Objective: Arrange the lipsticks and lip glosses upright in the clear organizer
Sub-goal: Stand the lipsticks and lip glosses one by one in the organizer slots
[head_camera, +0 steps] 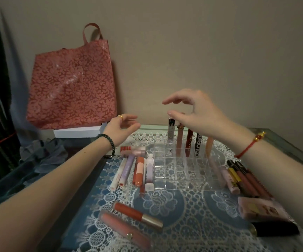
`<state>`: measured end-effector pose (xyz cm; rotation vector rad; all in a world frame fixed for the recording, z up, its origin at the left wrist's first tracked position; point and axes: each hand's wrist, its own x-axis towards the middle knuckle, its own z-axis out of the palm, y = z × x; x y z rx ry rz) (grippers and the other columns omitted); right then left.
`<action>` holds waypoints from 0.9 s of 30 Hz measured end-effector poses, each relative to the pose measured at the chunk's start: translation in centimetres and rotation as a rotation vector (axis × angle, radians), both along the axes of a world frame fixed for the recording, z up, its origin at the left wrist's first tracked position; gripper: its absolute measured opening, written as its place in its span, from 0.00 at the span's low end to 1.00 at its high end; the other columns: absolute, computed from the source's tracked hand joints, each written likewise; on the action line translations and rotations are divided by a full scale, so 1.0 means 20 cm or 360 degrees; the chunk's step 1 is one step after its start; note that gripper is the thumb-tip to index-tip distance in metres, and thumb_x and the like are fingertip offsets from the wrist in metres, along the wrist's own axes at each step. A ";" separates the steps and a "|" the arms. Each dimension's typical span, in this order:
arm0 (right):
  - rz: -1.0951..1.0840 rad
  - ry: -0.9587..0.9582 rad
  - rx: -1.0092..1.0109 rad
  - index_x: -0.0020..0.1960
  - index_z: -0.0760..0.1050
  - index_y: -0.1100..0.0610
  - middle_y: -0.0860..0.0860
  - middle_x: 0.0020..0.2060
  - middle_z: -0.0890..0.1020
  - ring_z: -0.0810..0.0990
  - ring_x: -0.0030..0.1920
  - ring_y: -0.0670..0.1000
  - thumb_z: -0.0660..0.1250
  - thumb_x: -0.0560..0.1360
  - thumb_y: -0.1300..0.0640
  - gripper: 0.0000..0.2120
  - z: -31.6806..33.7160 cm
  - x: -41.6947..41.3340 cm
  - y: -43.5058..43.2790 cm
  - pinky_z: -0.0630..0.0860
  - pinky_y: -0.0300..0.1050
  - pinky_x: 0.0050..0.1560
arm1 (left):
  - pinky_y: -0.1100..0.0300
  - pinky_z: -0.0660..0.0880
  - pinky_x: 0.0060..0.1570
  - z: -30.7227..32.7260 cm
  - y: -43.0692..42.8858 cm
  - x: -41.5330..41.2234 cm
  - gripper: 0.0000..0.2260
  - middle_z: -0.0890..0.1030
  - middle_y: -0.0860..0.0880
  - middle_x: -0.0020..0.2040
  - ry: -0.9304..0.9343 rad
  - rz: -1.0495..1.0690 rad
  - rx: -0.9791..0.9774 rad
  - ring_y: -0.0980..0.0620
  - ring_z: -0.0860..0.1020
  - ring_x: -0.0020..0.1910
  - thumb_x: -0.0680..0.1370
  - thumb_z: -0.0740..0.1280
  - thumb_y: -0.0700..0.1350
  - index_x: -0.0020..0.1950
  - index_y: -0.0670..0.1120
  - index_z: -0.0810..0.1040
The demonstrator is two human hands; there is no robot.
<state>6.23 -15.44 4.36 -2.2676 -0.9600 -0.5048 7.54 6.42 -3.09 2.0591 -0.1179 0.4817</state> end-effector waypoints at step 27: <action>-0.0037 0.0342 0.0108 0.47 0.65 0.31 0.26 0.48 0.70 0.67 0.56 0.27 0.59 0.69 0.46 0.11 -0.66 -0.27 -0.09 0.61 0.21 0.54 | 0.59 0.73 0.48 -0.26 -0.17 0.08 0.09 0.82 0.52 0.48 0.0367 0.0150 0.1114 0.52 0.77 0.47 0.75 0.63 0.52 0.52 0.53 0.79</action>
